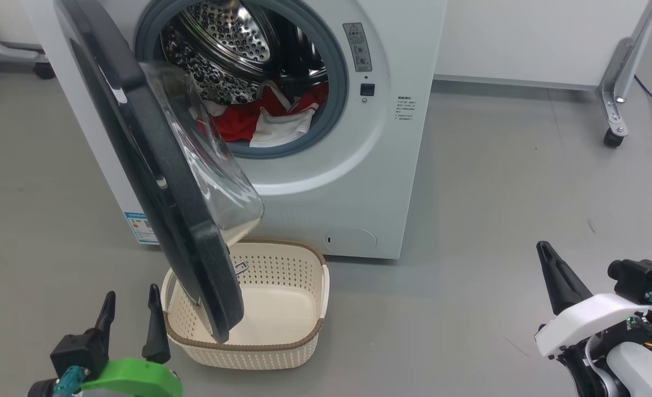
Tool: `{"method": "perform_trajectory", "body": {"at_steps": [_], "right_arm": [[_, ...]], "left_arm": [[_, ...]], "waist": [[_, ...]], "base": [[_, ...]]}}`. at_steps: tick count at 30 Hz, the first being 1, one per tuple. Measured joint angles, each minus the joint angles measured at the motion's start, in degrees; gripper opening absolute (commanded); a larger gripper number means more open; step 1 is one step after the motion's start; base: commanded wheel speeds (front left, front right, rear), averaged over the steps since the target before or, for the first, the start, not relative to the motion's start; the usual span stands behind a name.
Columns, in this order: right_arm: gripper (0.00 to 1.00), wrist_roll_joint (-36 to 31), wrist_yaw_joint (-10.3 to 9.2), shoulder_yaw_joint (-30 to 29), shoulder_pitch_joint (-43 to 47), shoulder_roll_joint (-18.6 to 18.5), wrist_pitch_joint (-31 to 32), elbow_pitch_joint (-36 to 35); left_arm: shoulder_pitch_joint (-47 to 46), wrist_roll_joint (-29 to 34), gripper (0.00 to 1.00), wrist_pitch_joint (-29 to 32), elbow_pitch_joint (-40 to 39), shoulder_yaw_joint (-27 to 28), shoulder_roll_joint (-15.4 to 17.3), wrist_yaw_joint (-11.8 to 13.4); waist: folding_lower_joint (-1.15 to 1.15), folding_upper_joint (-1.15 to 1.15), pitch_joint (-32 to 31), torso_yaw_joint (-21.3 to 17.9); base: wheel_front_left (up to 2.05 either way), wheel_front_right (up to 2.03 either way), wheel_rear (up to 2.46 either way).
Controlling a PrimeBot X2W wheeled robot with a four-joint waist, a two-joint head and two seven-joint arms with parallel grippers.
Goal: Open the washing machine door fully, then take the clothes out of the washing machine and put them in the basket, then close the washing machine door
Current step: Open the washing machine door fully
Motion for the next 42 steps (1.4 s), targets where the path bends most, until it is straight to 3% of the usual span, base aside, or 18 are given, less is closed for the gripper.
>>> {"method": "perform_trajectory", "body": {"at_steps": [3,4,5,6,15,42], "right_arm": [[0.0,-1.97,-1.55,-1.48,1.8,-0.63,-0.15,-1.41],[0.07,-1.96,-2.41,-2.72,2.69,-0.36,-0.15,-1.88],[0.44,-2.03,-3.02,-4.36,3.61,0.14,-0.15,-2.65],[1.0,-2.44,-3.68,-6.01,4.44,0.74,-0.14,-3.42],[1.0,-10.88,-4.83,-9.22,9.66,3.08,-0.14,-8.69],[1.0,-18.18,-5.33,-15.4,17.41,8.44,-0.15,-15.39]], "left_arm": [[0.45,0.05,1.0,0.0,-0.08,0.19,-0.01,-0.01],[0.55,0.2,1.0,0.0,-0.09,0.15,-0.01,-0.04],[0.71,0.3,1.0,0.0,-0.1,0.16,-0.01,-0.04],[0.75,0.42,1.0,0.0,-0.11,0.18,-0.02,-0.04],[0.94,1.13,1.0,0.0,-0.42,0.54,0.04,-0.31],[1.86,1.62,1.0,0.0,-0.51,0.69,-0.05,-0.57]], "waist": [[0.0,0.0,0.06,-0.57],[0.0,0.0,0.08,-0.71],[0.0,0.0,0.11,-0.8],[0.0,0.0,0.15,-0.88],[0.0,0.0,0.67,-1.68],[0.0,0.0,1.18,-1.77]], "base": [[0.0,0.0,0.0],[0.0,0.0,0.0],[0.0,0.0,0.0],[0.0,0.0,0.0],[0.0,0.0,0.0],[0.0,0.0,0.0]]}}
